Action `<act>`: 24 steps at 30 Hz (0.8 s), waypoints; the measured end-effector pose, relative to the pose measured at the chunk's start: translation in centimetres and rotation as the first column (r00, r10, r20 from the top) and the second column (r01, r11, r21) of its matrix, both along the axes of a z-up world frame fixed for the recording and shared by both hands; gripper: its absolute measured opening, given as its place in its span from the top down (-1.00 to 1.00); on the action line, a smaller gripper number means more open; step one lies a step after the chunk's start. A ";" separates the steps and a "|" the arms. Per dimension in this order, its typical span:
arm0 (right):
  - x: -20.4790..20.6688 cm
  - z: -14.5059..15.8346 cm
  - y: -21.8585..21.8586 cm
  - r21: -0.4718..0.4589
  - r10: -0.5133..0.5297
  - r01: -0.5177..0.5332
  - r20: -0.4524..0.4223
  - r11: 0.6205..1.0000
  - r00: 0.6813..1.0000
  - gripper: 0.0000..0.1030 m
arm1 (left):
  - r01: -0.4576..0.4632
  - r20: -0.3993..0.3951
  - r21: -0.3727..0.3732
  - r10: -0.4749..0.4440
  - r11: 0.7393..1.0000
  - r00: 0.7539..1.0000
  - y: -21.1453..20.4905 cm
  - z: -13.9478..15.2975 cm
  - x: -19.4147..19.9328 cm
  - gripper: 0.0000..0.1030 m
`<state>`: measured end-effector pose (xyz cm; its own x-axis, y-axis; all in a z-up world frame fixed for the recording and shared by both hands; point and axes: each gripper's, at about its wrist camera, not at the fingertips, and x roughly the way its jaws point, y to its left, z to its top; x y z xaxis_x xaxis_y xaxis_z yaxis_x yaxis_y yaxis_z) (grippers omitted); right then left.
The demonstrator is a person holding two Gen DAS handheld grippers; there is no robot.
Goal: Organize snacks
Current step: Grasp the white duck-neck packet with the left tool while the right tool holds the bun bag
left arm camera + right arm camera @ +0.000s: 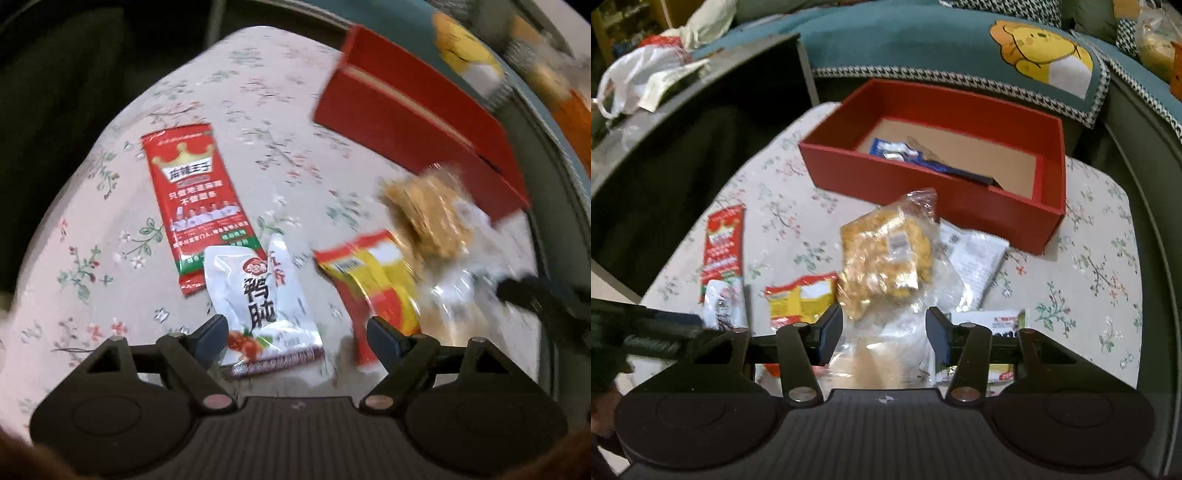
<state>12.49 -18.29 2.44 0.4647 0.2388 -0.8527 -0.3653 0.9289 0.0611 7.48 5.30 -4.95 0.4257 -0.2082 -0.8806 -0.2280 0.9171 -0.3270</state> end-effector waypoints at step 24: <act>-1.3 -0.3 -3.1 -0.008 -0.023 0.023 -0.012 1.000 1.000 -0.29 | -0.019 0.004 0.289 0.018 0.957 1.000 -3.2 -0.6 2.0 -0.51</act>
